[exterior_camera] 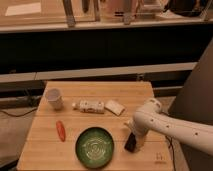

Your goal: Place the eraser on the white sponge

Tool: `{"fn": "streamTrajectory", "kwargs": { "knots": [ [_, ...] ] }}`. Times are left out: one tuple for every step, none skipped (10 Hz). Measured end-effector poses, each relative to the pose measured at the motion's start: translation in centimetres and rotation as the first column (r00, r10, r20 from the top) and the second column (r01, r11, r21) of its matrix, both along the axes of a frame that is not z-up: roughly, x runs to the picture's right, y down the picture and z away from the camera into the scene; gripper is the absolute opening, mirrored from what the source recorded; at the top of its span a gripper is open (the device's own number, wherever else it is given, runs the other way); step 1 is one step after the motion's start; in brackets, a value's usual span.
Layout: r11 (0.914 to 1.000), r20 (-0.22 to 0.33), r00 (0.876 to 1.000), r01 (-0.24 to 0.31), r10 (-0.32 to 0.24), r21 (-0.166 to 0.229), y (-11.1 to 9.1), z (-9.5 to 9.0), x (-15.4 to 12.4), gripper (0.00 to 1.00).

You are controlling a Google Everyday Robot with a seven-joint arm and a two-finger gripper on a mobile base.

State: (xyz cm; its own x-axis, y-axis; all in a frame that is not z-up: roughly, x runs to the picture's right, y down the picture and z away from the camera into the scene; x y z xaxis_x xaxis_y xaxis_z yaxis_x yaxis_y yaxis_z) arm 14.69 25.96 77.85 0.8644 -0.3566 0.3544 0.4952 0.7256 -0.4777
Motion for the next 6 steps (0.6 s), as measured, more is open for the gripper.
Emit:
{"fn": "streamTrajectory", "kwargs": {
  "knots": [
    [1.0, 0.001, 1.0, -0.001, 0.001, -0.001, 0.05, 0.0, -0.01, 0.8],
    [1.0, 0.001, 1.0, -0.002, 0.002, -0.002, 0.11, 0.0, -0.03, 0.8],
    [1.0, 0.004, 1.0, -0.002, 0.002, -0.003, 0.13, 0.02, -0.15, 0.8],
    [1.0, 0.007, 1.0, 0.0, 0.0, -0.002, 0.29, 0.12, -0.23, 0.8],
    [1.0, 0.008, 1.0, 0.0, 0.0, -0.002, 0.41, 0.17, -0.29, 0.8],
    [1.0, 0.01, 1.0, 0.003, -0.003, -0.002, 0.53, 0.28, -0.41, 0.8]
  ]
}}
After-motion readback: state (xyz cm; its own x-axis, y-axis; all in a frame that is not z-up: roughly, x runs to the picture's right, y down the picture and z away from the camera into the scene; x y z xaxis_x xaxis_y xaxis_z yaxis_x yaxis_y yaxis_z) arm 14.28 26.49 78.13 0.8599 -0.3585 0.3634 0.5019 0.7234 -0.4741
